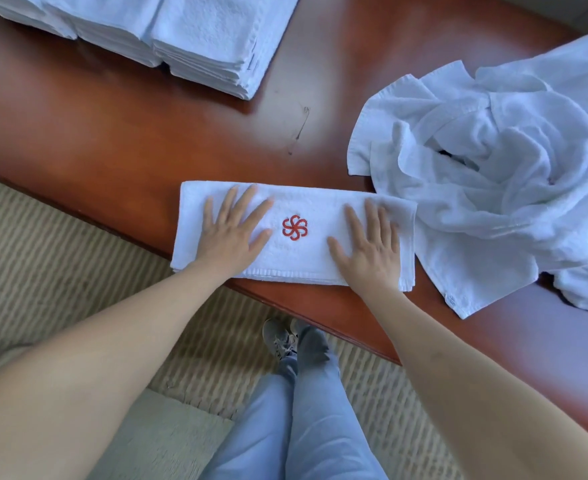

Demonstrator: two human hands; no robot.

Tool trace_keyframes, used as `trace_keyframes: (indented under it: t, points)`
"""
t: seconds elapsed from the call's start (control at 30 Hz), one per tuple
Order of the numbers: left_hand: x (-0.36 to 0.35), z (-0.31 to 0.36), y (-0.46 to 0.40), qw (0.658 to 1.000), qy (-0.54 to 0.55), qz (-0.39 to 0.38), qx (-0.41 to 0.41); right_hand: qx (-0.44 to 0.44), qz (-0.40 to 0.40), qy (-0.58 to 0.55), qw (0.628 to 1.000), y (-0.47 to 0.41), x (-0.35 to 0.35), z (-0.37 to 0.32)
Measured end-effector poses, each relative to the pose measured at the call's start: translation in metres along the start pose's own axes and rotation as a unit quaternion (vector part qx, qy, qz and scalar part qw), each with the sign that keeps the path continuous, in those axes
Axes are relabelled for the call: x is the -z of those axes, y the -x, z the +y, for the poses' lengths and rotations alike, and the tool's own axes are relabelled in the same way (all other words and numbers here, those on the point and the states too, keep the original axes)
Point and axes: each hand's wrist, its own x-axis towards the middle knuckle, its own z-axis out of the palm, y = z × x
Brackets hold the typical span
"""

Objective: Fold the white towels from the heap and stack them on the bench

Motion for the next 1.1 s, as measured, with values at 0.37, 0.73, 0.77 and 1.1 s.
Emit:
trace_keyframes:
  t: [0.37,0.73,0.77,1.1]
  points:
    - [0.009,-0.004,0.002,0.994,-0.043,-0.093,0.045,-0.073,-0.124,0.065,0.987,-0.012,0.012,0.048]
    - [0.099,0.076,-0.032,0.987,-0.034,-0.149,-0.050,-0.120,-0.233,-0.055,0.964,0.005,0.104,0.036]
    - [0.103,0.088,-0.040,0.985,-0.036,-0.154,-0.074,-0.134,-0.235,-0.071,0.960,0.007,0.105,0.040]
    - [0.106,0.209,-0.117,0.962,0.102,-0.216,-0.129,-0.289,-0.249,-0.277,0.882,0.011,0.080,0.083]
